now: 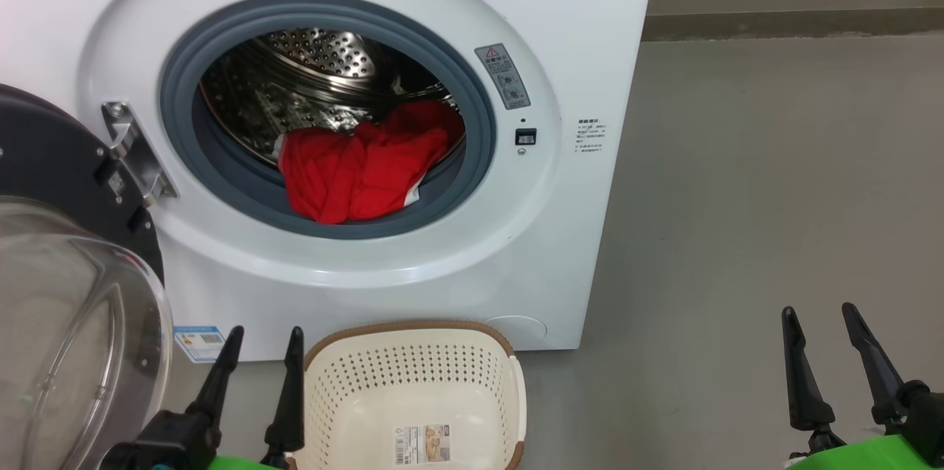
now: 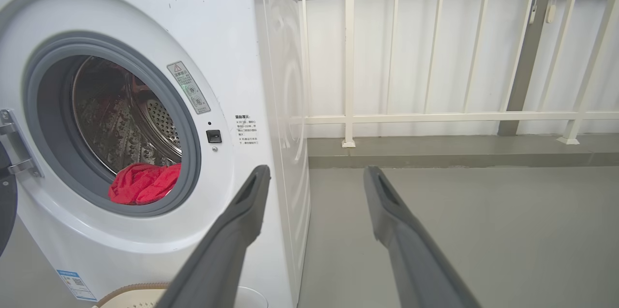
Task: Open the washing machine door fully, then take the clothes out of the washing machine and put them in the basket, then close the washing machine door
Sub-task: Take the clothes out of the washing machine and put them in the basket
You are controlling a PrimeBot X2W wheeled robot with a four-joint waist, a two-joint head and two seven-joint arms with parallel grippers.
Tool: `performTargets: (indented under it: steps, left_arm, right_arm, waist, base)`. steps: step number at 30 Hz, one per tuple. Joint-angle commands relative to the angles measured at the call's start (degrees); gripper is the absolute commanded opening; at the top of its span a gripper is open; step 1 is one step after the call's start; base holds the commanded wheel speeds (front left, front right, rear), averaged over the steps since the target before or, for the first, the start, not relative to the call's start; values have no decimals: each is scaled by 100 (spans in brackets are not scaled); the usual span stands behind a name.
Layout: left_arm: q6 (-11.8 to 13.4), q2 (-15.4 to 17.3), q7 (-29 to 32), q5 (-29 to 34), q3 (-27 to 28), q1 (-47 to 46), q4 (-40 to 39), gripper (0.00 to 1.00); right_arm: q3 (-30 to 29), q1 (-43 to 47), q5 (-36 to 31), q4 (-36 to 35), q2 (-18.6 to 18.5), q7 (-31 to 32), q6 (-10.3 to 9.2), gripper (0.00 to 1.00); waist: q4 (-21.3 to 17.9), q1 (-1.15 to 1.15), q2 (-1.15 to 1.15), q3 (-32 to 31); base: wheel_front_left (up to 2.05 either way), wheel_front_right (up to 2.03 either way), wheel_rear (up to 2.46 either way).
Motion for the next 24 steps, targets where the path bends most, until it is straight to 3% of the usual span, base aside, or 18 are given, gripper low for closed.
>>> performTargets:
  steps: [1, 24]
  left_arm:
    - [-42, 98, -63, 23, 167, -214, -105, 100]
    - [-34, 145, -67, 94, -39, -288, -93, 100]
  right_arm:
    - [121, -197, 4, -152, -93, -36, 36, 100]
    - [97, -211, 1, -167, -93, -36, 36, 100]
  waist:
    - [3, 0, 0, 0]
    - [-8, 0, 0, 168]
  base:
    - [0, 0, 0]
    - [0, 0, 0]
